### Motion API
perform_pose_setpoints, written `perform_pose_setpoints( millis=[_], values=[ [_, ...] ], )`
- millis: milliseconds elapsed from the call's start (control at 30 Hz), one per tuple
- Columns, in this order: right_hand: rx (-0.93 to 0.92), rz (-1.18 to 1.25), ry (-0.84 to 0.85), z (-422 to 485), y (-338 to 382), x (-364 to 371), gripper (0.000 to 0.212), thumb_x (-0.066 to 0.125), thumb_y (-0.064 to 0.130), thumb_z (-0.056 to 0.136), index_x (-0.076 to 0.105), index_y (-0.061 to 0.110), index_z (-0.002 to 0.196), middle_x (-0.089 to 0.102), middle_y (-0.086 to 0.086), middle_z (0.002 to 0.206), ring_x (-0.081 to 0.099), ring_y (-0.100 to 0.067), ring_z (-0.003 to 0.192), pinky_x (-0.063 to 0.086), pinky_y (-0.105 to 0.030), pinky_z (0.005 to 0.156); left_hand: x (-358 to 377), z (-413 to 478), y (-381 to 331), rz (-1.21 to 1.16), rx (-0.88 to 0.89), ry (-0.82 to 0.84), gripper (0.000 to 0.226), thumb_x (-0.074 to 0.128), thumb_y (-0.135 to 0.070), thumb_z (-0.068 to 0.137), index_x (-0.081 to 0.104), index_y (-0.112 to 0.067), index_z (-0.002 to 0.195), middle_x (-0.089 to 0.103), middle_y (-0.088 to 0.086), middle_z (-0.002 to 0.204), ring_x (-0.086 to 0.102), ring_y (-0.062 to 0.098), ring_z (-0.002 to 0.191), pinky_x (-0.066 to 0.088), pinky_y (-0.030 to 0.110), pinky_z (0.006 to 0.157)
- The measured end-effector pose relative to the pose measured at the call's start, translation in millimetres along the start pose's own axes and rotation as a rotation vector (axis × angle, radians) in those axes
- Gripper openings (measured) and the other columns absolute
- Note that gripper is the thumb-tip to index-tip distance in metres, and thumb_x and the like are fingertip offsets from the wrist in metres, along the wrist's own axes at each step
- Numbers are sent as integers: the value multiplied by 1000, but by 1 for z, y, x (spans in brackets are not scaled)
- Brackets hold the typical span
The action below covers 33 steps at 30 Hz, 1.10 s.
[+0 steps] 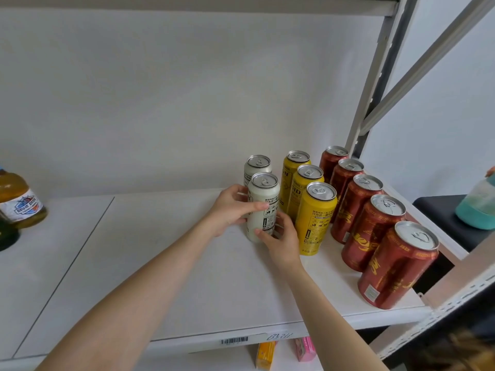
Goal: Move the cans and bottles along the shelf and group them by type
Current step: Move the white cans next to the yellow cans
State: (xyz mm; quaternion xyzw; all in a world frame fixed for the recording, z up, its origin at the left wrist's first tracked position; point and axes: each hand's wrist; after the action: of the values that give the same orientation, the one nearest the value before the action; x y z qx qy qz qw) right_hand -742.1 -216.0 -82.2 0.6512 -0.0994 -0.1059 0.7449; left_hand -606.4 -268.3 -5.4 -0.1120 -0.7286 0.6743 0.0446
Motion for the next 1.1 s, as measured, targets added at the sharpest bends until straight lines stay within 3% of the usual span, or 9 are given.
perform_pose_setpoints(
  millis=[200, 333, 467, 567, 667, 800, 867, 967, 1100],
  values=[
    [-4, 6, -8, 6, 0, 4, 58, 78, 3, 79, 51, 23, 126, 63, 1, 122, 61, -13, 110, 51, -28, 92, -2, 7, -3, 0, -13, 7, 49, 89, -20, 69, 59, -13, 107, 69, 2, 101, 72, 13, 90, 61, 33, 74],
    [-5, -9, -8, 7, 0, 5, 58, 79, 4, 78, 50, 28, 123, 62, 6, 119, 60, -11, 109, 51, -26, 91, -2, 8, -4, -9, -14, 17, 49, 88, -19, 69, 59, -13, 108, 69, 2, 101, 72, 13, 90, 60, 28, 69],
    [5, -31, -12, 7, 0, 4, 59, 79, 5, 79, 50, 23, 127, 62, 2, 123, 60, -12, 111, 50, -27, 92, -2, 6, -5, -17, -6, 28, 47, 88, -18, 70, 59, -13, 107, 68, 3, 102, 71, 10, 86, 57, 22, 63],
    [19, -59, -25, 5, 2, 5, 62, 79, 6, 79, 50, 16, 133, 61, 0, 125, 60, -13, 111, 51, -24, 91, -2, 3, -4, -19, -2, 35, 47, 87, -17, 72, 60, -13, 110, 68, 4, 104, 71, 15, 94, 59, 28, 73],
    [41, -99, -72, 0, 5, 5, 61, 78, 6, 80, 49, 11, 135, 62, -4, 125, 61, -16, 111, 51, -21, 89, -6, -1, -2, -15, 5, 46, 42, 86, -23, 74, 63, -20, 108, 69, 1, 103, 70, 10, 92, 58, 24, 73],
    [53, -275, -114, -14, 11, 2, 63, 78, 15, 82, 48, 9, 136, 60, -7, 128, 58, -19, 114, 46, -27, 92, -24, -12, 2, 172, 38, -6, 41, 81, -39, 78, 64, -26, 114, 68, 1, 112, 64, 9, 103, 53, 29, 87],
    [29, -378, -107, -23, 16, -1, 64, 77, 20, 82, 46, 9, 137, 59, -6, 130, 56, -21, 119, 44, -29, 93, -35, -22, 4, 309, 74, -53, 42, 77, -43, 80, 63, -26, 116, 65, -2, 114, 62, 10, 105, 49, 28, 87],
    [-2, -579, -84, -37, 26, -5, 67, 73, 27, 86, 41, 11, 142, 52, -6, 141, 49, -24, 128, 45, -40, 99, -51, -45, 9, 547, 190, -138, 43, 73, -38, 86, 61, -19, 122, 62, 0, 120, 57, 12, 108, 41, 24, 88],
    [-94, -882, -49, -61, 43, -4, 65, 68, 30, 87, 39, 13, 143, 51, -8, 140, 46, -29, 126, 43, -42, 96, -71, -90, 16, 876, 332, -219, 48, 63, -35, 93, 53, -13, 134, 54, 5, 135, 46, 26, 125, 40, 36, 101]
  ],
)
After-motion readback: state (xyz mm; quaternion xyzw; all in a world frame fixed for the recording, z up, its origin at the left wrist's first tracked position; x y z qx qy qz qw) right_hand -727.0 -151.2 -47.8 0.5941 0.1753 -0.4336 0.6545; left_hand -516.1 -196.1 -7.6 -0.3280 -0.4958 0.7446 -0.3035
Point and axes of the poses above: each hand's wrist, its own z-axis towards the middle knuckle, its own x-axis out of the palm, y = z × x
